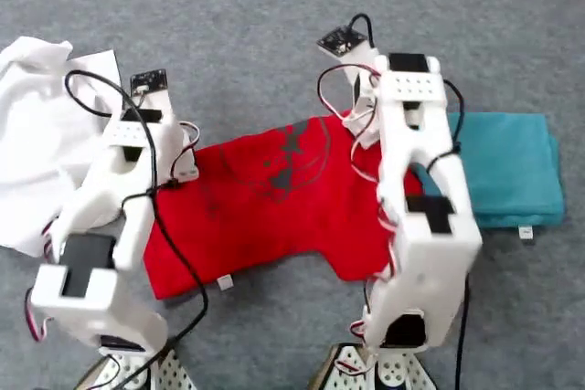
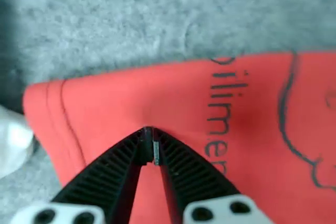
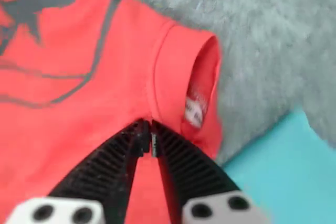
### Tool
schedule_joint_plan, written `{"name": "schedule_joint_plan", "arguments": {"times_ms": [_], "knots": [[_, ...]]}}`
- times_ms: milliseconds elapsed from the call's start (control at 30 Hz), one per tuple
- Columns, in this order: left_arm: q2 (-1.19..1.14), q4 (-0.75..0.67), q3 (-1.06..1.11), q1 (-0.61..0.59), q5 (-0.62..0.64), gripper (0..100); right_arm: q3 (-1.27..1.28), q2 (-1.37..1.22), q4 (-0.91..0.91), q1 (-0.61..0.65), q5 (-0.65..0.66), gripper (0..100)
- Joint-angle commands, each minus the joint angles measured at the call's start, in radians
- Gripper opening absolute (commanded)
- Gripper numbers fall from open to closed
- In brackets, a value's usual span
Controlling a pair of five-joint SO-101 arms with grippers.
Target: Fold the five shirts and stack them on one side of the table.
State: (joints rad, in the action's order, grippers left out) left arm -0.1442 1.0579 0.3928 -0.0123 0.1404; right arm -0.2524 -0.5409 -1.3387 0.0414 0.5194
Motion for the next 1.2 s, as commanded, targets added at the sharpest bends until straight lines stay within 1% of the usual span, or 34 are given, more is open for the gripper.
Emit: {"name": "schedule_joint_plan", "arguments": {"times_ms": [0, 133, 233, 367, 600, 1000, 1167], "knots": [[-0.053, -0.011, -0.077, -0.018, 0.003, 2, -0.206, -0.156, -0.011, -0.030, -0.011, 2.3], [-0.102, -0.011, -0.097, -0.043, -0.003, 2, -0.410, -0.278, -0.077, -0.071, -0.011, 2.3], [-0.128, -0.012, -0.103, -0.069, -0.060, 2, -0.555, -0.341, -0.141, -0.102, -0.003, 2.3], [-0.136, -0.011, -0.103, -0.114, -0.077, 2, -0.716, -0.409, -0.222, -0.134, -0.003, 2.3], [-0.137, -0.011, -0.103, -0.118, -0.077, 2, -0.978, -0.432, -0.445, -0.151, -0.002, 2.3], [-0.142, -0.011, -0.103, -0.115, -0.077, 2, -0.940, -0.561, -0.434, -0.074, -0.003, 2.3], [-0.142, -0.011, -0.103, -0.115, -0.077, 2, -0.940, -0.627, -0.334, -0.085, -0.005, 2.3]]}}
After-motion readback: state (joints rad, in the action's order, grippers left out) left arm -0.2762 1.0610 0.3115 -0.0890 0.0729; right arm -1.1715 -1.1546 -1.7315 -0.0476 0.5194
